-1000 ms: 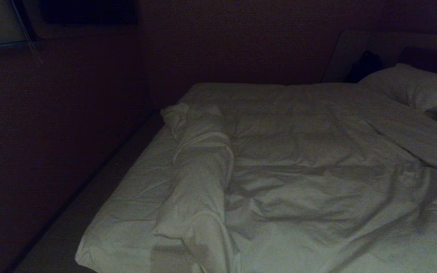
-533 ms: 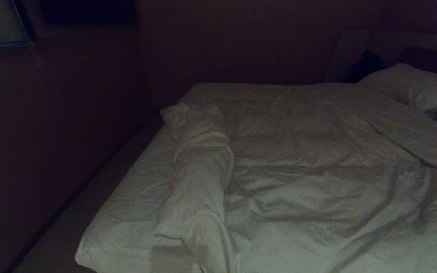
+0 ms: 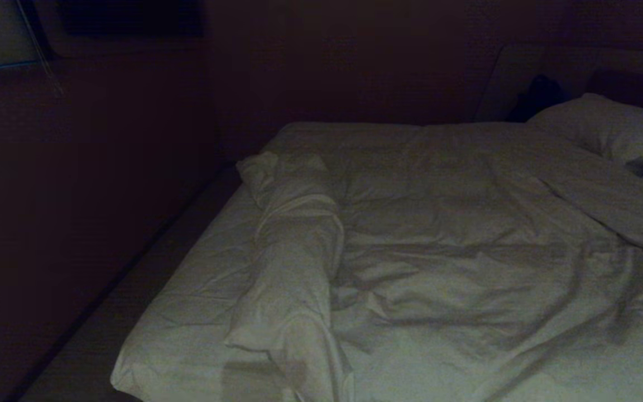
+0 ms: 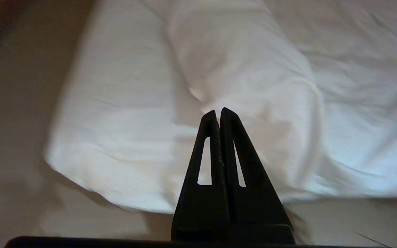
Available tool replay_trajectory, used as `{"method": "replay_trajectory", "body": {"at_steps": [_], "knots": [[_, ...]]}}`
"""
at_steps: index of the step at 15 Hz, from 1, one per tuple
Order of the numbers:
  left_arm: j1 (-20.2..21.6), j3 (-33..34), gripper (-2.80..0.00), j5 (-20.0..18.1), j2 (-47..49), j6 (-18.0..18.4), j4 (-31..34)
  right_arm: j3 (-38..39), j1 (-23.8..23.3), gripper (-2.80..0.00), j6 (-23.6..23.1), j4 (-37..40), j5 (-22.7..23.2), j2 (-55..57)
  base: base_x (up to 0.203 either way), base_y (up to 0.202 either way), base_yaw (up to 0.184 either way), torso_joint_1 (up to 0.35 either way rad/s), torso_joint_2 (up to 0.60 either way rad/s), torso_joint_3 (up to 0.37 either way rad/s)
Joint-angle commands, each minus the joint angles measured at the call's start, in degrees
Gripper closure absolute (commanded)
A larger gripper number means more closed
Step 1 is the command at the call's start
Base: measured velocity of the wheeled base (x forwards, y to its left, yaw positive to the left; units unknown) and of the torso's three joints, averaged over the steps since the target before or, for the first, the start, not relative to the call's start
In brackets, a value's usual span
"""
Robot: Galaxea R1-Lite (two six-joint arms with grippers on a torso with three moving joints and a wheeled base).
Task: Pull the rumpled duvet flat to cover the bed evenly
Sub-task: Flatten the corners of the folded blanket
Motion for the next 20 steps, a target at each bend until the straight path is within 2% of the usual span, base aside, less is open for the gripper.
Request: {"method": "replay_trajectory", "body": {"at_steps": [1,5,8,13,16,18,20], "knots": [[-0.2,-1.7,0.00,-2.0,13.7,-2.1,-2.0,0.0,0.0,0.00,0.0,0.0,0.0,0.0,0.000,0.000,0.000,0.000,0.00,0.000],[-0.3,-5.3,0.00,-6.7,31.2,-4.7,-8.9,0.0,0.0,0.00,0.0,0.0,0.0,0.0,0.000,0.000,0.000,0.000,0.00,0.000],[-0.3,-11.0,0.00,-9.2,44.6,-6.2,-10.9,0.0,0.0,0.00,0.0,0.0,0.0,0.0,0.000,0.000,0.000,0.000,0.00,0.000],[-0.2,-23.2,0.00,-10.6,67.0,-7.2,-14.9,0.0,0.0,0.00,0.0,0.0,0.0,0.0,0.000,0.000,0.000,0.000,0.00,0.000],[-0.1,-31.5,0.00,-10.7,76.1,-6.5,-17.4,0.0,0.0,0.00,0.0,0.0,0.0,0.0,0.000,0.000,0.000,0.000,0.00,0.000],[-0.1,-34.0,0.00,-10.9,80.7,-3.2,-18.1,0.0,0.0,0.00,0.0,0.0,0.0,0.0,0.000,0.000,0.000,0.000,0.00,0.000],[-0.2,-36.1,0.00,-11.2,83.3,-2.3,-18.2,0.0,0.0,0.00,0.0,0.0,0.0,0.0,0.000,0.000,0.000,0.000,0.00,0.000]]}}
